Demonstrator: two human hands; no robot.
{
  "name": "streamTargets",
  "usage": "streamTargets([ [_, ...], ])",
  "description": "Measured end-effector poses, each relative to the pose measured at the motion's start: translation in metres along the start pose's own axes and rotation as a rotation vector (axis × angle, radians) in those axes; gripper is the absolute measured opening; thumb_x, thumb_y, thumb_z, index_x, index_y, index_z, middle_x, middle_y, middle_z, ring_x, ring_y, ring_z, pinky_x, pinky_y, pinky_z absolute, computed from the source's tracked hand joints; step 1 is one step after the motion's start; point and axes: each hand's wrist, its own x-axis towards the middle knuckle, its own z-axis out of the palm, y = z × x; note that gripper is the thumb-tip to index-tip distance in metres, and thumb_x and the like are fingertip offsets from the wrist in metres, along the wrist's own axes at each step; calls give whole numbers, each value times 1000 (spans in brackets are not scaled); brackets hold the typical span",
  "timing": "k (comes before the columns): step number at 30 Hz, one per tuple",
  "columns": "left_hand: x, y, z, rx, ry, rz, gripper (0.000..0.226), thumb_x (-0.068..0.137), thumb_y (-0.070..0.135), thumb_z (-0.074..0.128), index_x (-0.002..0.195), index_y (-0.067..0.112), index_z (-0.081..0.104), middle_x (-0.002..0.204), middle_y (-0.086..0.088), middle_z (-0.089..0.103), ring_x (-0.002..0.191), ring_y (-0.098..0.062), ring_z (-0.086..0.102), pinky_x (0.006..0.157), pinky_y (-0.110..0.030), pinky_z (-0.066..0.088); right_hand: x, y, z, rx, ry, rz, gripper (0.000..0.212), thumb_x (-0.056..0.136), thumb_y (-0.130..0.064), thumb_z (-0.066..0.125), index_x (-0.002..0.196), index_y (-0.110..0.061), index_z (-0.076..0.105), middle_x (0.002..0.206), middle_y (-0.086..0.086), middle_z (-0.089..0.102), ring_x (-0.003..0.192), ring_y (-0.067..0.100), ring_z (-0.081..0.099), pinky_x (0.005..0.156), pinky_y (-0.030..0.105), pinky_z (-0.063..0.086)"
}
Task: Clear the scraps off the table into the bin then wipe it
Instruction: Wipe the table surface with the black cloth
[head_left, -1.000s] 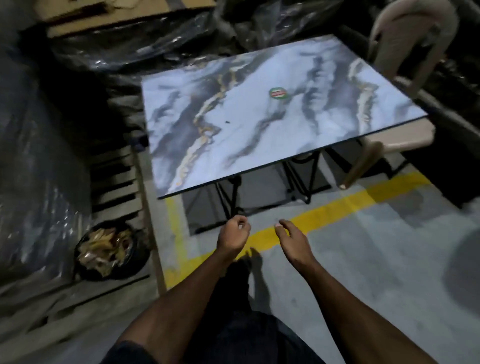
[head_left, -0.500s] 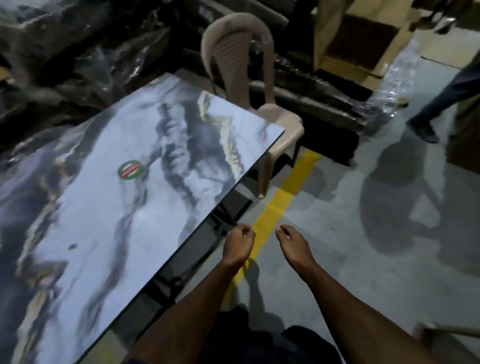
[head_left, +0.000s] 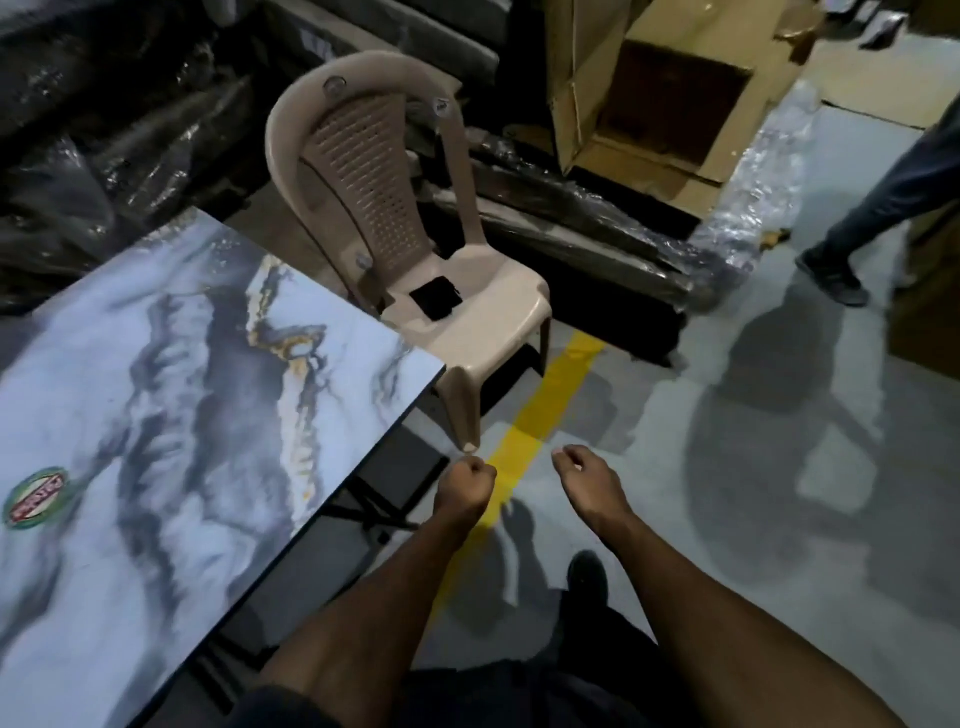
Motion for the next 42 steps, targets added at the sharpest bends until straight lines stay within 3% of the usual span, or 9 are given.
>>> streamTargets([
  [4,31,65,23,-88,92,-34,22,92,32,53,87,11,59,98,-18,64,93,-33,58,72,-33,42,57,-22,-51,-77,-68,-38,47,98,-46,46,134,-18,55,138,7,56,127,29,50,104,40,41],
  [10,110,129,39,-221,191,-123,36,72,45,40,77,13,57,90,-23,66,88,-42,62,76,-40,51,140,-68,-94,-157,-151,-160,31,90,-54,42,95,-26,54,95,1,57,94,22,54,84,39,45],
  [13,138,166,28,-347,233,-158,20,79,32,48,70,14,49,75,-19,59,74,-34,59,72,-43,50,177,-94,-101,-176,-183,-199,26,96,-46,44,99,-24,57,97,-1,59,95,22,56,83,38,44],
  [17,202,191,7,-430,292,-265,13,91,21,51,93,14,61,100,-13,66,94,-33,63,83,-37,51,244,-130,-98,-169,-249,-210,24,99,-38,47,101,-19,63,109,8,64,107,30,58,88,42,47],
  [22,306,192,-25,-432,316,-410,29,96,22,45,114,6,61,113,-15,61,98,-32,56,82,-33,44,340,-174,-78,-182,-337,-174,39,101,-42,45,130,-20,58,132,6,59,120,26,54,90,34,44],
  [26,373,187,-51,-451,330,-512,30,94,20,44,117,6,59,117,-17,61,103,-35,56,78,-31,41,407,-203,-59,-217,-377,-128,40,99,-45,47,123,-17,63,126,9,63,117,28,56,95,37,45],
  [31,446,177,-73,-529,375,-623,39,97,30,45,125,6,57,126,-18,58,111,-37,55,97,-38,46,483,-238,-34,-180,-378,-74,34,99,-36,51,121,-13,64,121,7,64,113,27,56,94,34,43],
  [35,501,159,-72,-600,428,-669,38,101,30,45,124,4,58,123,-12,59,105,-35,56,80,-34,50,537,-242,-7,-160,-378,-68,27,100,-29,51,116,-13,66,115,5,64,108,21,55,93,32,41],
  [42,559,125,-65,-692,412,-689,50,97,15,51,143,1,38,133,-9,51,111,-33,56,89,-35,47,578,-219,28,-131,-397,32,18,100,-22,51,100,-14,66,106,7,65,105,23,56,98,35,43],
])
